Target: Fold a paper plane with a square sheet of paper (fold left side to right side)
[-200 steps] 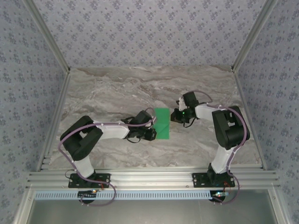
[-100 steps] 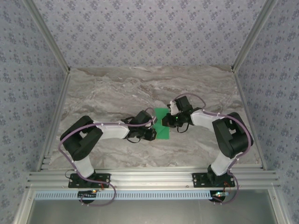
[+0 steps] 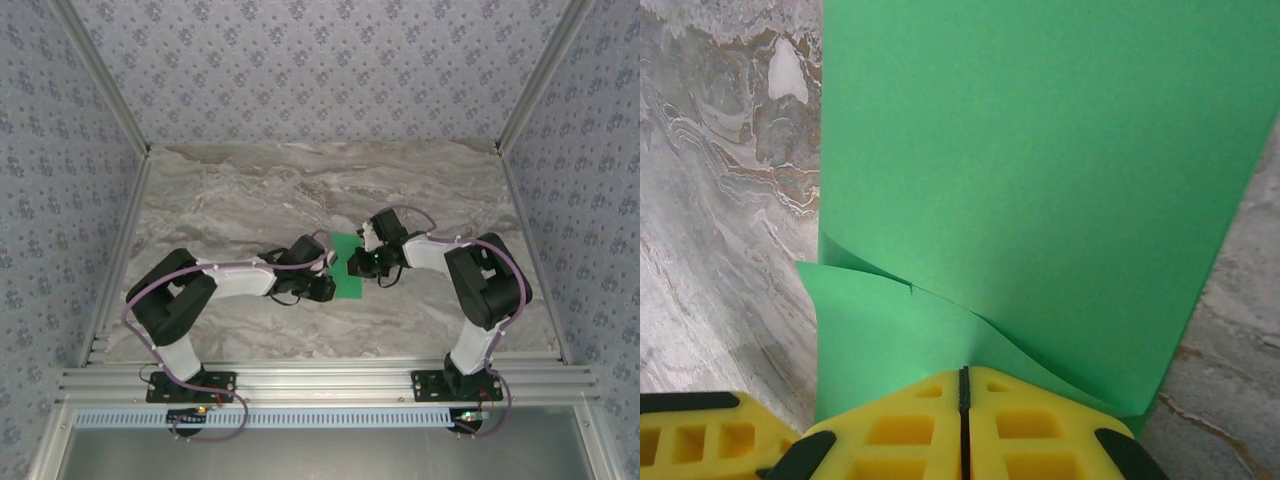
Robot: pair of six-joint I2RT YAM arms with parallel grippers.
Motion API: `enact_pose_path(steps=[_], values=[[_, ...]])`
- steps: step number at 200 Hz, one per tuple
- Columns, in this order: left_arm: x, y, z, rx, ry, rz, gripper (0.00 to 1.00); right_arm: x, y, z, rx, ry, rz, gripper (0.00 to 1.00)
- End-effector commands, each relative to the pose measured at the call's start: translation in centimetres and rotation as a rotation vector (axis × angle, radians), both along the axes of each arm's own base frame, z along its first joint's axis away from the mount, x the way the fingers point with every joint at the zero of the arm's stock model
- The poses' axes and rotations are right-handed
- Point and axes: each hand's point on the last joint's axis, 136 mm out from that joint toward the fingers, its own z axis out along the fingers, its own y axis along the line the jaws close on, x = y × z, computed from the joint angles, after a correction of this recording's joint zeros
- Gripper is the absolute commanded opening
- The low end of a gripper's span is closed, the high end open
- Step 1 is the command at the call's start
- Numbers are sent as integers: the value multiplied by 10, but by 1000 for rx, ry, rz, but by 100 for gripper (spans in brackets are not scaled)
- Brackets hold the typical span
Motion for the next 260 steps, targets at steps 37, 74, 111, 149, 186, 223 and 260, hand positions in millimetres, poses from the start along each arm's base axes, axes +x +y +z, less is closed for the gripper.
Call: enact_pose_path(steps=[37,74,111,149,186,223,260], values=[[11,-23,13,-23,-1,-44,13,-13,-13,-21,-98,63,-3,10],[16,-24,-4,16,14,-41,13,-14,-13,-20,-100,61,1,10],[14,-16,-16,53,34,-16,13,-15,-15,-20,-109,63,2,9],[-1,5,-25,71,66,24,13,-15,-15,-20,-114,59,4,10],[-22,28,-28,67,92,60,13,-15,-15,-20,-117,57,6,10],[-29,48,-22,60,78,109,13,-13,-12,-17,-102,51,7,10],[-9,51,9,-49,52,151,17,0,5,16,13,-43,21,16]])
